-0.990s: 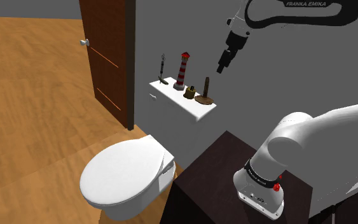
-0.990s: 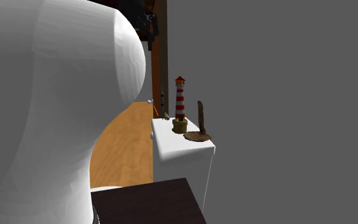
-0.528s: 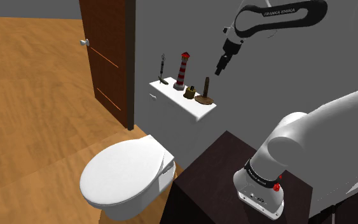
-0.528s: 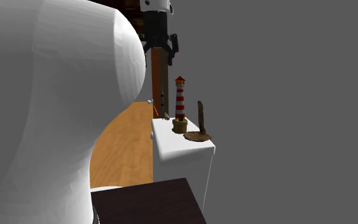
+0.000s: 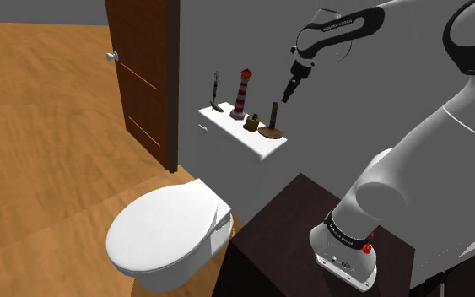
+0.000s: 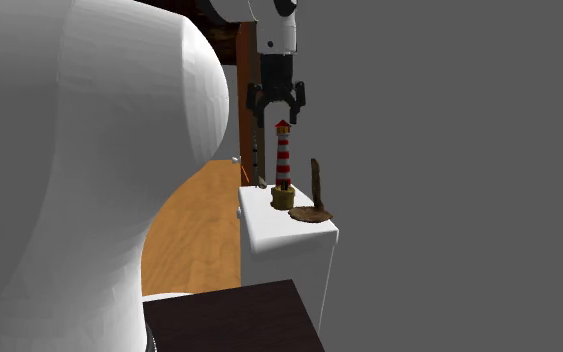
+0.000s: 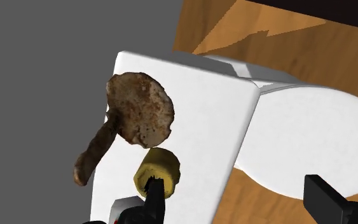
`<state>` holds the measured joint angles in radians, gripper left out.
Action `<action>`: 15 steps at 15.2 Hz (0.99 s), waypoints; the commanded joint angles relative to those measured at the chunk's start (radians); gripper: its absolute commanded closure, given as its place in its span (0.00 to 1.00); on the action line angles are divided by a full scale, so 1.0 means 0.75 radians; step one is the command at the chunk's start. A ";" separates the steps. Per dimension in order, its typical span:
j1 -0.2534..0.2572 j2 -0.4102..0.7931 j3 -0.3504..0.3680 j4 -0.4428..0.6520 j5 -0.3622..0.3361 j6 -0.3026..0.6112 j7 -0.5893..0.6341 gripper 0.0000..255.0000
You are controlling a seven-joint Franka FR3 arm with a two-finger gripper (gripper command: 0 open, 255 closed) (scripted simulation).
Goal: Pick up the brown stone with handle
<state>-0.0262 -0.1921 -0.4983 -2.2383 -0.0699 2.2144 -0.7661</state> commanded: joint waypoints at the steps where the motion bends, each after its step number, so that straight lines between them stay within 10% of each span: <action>1: 0.007 0.113 -0.045 0.073 0.069 0.036 -0.102 0.00; 15: -0.264 0.917 -0.006 0.761 0.615 0.042 -0.690 0.00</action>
<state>-0.1923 0.4342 -0.5102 -1.7205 0.3675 2.2058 -1.2590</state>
